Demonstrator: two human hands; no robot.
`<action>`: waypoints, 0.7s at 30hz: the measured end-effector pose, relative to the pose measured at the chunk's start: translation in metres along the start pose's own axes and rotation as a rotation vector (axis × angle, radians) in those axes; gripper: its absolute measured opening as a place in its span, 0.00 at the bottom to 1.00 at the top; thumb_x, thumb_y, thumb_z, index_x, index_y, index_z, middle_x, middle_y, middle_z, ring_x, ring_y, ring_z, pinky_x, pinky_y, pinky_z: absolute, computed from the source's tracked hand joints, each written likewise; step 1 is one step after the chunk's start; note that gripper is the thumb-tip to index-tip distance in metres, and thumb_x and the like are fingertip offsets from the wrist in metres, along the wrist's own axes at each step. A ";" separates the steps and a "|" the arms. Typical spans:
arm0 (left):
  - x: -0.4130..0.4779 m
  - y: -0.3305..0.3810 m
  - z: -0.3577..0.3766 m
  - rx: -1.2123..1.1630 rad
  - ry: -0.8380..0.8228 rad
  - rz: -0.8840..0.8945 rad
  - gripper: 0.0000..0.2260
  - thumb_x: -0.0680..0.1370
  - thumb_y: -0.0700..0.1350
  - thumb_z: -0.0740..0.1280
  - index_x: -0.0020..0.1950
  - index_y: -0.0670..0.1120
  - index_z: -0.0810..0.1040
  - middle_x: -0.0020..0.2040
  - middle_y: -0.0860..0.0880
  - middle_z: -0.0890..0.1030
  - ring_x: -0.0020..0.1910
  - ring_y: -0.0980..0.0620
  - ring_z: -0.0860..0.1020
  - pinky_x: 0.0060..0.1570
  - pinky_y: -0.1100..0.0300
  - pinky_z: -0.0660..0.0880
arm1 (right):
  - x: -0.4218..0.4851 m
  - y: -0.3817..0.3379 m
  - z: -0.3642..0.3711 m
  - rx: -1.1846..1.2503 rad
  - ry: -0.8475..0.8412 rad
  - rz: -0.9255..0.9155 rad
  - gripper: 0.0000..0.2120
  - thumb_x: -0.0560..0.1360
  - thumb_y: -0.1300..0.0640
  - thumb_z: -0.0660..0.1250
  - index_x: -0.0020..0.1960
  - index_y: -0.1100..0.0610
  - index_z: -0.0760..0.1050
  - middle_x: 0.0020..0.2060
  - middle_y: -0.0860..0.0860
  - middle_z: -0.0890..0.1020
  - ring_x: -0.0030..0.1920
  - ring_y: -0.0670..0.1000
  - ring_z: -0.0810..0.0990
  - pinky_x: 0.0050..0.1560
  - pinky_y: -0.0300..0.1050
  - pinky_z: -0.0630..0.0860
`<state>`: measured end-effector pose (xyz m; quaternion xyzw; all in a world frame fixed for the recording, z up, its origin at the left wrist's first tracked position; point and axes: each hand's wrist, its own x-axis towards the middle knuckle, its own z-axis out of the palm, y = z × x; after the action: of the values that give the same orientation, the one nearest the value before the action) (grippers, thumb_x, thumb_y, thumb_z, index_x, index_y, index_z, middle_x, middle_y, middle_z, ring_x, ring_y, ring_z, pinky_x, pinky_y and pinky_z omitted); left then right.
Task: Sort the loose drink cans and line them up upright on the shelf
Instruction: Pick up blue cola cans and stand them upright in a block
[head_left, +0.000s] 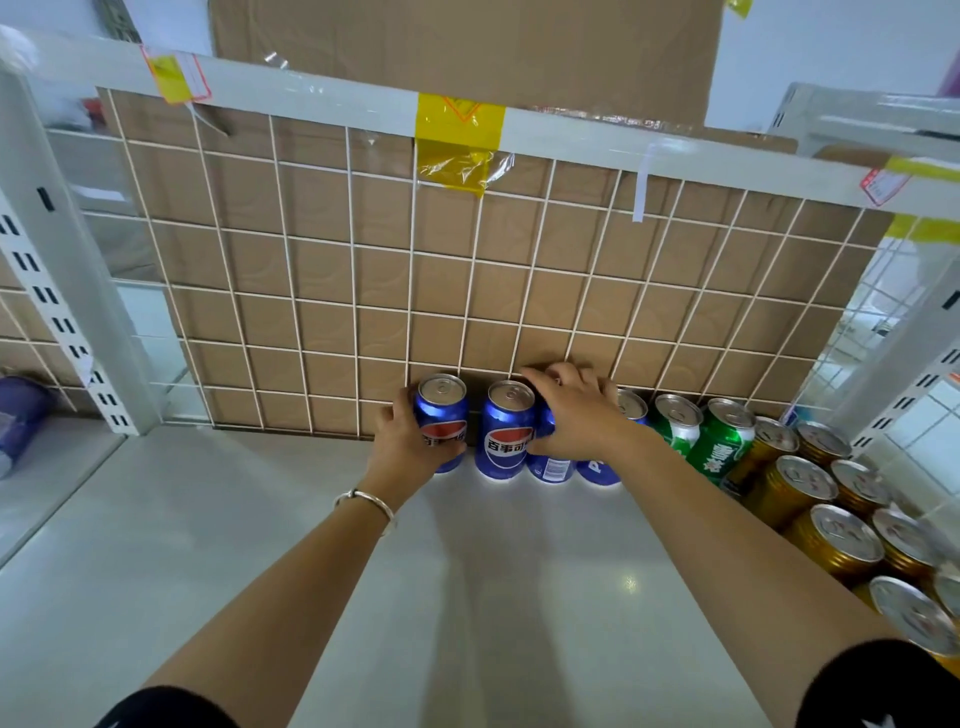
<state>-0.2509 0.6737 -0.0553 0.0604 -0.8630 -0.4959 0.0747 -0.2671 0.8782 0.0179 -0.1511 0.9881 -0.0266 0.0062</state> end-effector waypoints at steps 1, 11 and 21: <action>-0.004 0.001 0.002 -0.013 0.043 -0.007 0.40 0.65 0.45 0.78 0.71 0.47 0.61 0.68 0.42 0.66 0.65 0.41 0.69 0.64 0.48 0.69 | -0.003 0.007 0.000 0.000 -0.023 0.019 0.42 0.67 0.43 0.72 0.75 0.45 0.54 0.71 0.50 0.62 0.70 0.58 0.59 0.69 0.59 0.55; -0.047 0.036 0.038 -0.013 0.319 0.233 0.32 0.68 0.39 0.74 0.69 0.44 0.66 0.66 0.42 0.65 0.64 0.42 0.65 0.63 0.47 0.70 | -0.006 0.019 0.002 -0.090 -0.024 0.026 0.38 0.66 0.40 0.72 0.71 0.52 0.63 0.65 0.52 0.70 0.66 0.55 0.69 0.72 0.59 0.49; -0.075 0.026 0.037 -0.107 -0.038 0.285 0.28 0.64 0.38 0.74 0.63 0.43 0.71 0.59 0.48 0.74 0.58 0.49 0.72 0.59 0.63 0.70 | -0.042 -0.038 0.009 -0.046 -0.001 -0.171 0.32 0.66 0.49 0.71 0.68 0.48 0.67 0.64 0.50 0.70 0.65 0.54 0.69 0.71 0.54 0.49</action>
<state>-0.1853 0.7316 -0.0567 -0.0764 -0.8365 -0.5265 0.1312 -0.2158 0.8542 0.0115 -0.2350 0.9720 -0.0041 0.0011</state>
